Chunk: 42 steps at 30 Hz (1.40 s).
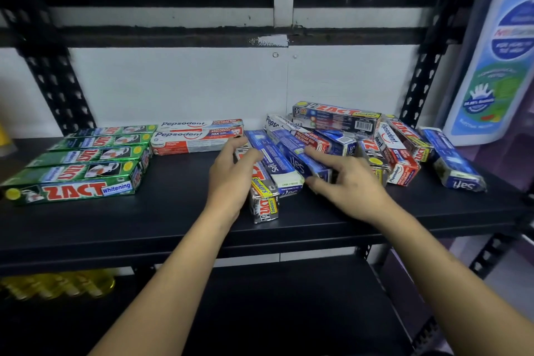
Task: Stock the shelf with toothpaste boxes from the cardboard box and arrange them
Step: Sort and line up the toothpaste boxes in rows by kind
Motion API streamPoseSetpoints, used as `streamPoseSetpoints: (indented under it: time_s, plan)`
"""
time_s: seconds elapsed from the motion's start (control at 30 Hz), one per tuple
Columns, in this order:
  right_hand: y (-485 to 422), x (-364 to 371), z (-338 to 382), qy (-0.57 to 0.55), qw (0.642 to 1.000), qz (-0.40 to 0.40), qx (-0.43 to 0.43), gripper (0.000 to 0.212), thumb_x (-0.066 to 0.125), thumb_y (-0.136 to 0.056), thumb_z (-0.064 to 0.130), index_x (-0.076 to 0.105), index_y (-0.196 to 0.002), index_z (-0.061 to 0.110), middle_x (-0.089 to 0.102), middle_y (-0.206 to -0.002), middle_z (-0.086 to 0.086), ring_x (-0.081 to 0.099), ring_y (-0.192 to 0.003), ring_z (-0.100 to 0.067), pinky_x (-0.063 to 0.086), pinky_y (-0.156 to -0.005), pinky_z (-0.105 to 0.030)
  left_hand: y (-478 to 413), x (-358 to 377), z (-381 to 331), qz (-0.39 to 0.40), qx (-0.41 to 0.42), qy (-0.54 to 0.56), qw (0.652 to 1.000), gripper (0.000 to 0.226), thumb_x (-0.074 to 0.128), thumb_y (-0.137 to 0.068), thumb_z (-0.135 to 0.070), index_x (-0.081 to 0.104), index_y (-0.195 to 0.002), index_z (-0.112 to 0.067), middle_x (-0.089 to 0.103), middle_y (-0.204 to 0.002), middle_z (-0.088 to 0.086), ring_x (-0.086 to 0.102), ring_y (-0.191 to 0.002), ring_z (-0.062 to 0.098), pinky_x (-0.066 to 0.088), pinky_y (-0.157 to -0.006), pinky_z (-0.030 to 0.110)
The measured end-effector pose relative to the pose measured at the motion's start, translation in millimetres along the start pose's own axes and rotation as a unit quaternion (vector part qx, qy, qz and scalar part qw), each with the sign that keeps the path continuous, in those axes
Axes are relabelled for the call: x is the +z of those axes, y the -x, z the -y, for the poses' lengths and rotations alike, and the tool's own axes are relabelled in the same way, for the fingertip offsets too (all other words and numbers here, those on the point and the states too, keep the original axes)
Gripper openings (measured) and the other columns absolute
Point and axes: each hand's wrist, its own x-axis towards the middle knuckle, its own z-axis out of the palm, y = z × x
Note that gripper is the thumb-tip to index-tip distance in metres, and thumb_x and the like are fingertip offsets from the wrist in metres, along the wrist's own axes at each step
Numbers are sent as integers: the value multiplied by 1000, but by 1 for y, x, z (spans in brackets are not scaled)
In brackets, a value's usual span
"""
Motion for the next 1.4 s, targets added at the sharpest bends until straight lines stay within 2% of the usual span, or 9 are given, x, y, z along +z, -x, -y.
streamPoseSetpoints:
  time_s: [0.07,0.2,0.33,0.4,0.6,0.87,1.07,1.2,1.4]
  plan:
    - [-4,-6,1,14,999,34,13,52,65,-87,47,51,-138,43,51,-51,23,49,-59,-5,43,-83,-24,1,0,-1,4,-1,-6,1000,32,58,-89,-15,62,-118,-28,74,-83,-12,72,-71,7,52,-61,26]
    - [-16,-20,4,-50,997,46,43,39,43,-96,45,65,-126,33,67,-123,10,59,-112,-9,43,-98,-30,2,-1,-1,12,-10,-9,1000,38,51,-87,-11,63,-118,-30,74,-94,-4,74,-76,12,52,-63,29]
    - [-44,-21,8,43,997,-50,44,29,49,-99,25,70,-118,19,73,-103,-3,63,-100,-22,41,-80,-22,4,-1,-3,17,-2,-30,999,38,50,-87,-13,63,-117,-31,74,-87,-6,71,-69,6,50,-62,27]
    - [-60,-22,4,80,994,-52,57,30,56,-95,20,69,-122,20,72,-112,-2,62,-108,-21,40,-87,-22,4,-1,-3,21,1,-39,999,38,50,-86,-13,62,-117,-32,73,-91,-5,71,-69,5,51,-64,28]
    - [-86,-17,-12,161,985,4,68,26,67,-91,24,73,-113,11,73,-104,-10,64,-102,-27,45,-88,-28,3,-2,0,34,-4,-47,998,46,50,-74,-19,63,-116,-34,73,-98,-2,72,-81,15,58,-74,37]
    - [-93,-9,-12,180,973,102,101,47,56,-95,44,61,-133,17,62,-133,-8,55,-123,-29,41,-102,-33,2,-3,1,26,-3,-48,999,43,49,-83,-12,63,-118,-32,73,-94,-1,72,-75,13,57,-72,35]
    - [-84,-11,-18,92,991,3,94,34,65,-90,29,69,-122,20,75,-104,-5,66,-107,-25,47,-94,-31,4,-3,-1,20,-1,-51,998,40,48,-86,-11,63,-116,-34,72,-88,-5,70,-69,7,58,-71,35]
    - [-68,-24,-20,48,993,-72,80,29,60,-93,23,71,-119,19,75,-96,-5,64,-84,-17,39,-74,-20,2,-3,1,20,1,-35,999,41,47,-83,-7,65,-110,-32,72,-84,-7,67,-65,1,54,-66,29]
    - [-44,-62,-11,-24,978,-193,81,22,60,-93,25,76,-108,17,71,-84,3,64,-73,-11,52,-71,-31,-11,-7,11,44,0,-24,999,57,48,-68,0,66,-114,-28,74,-97,-6,67,-88,10,47,-72,25]
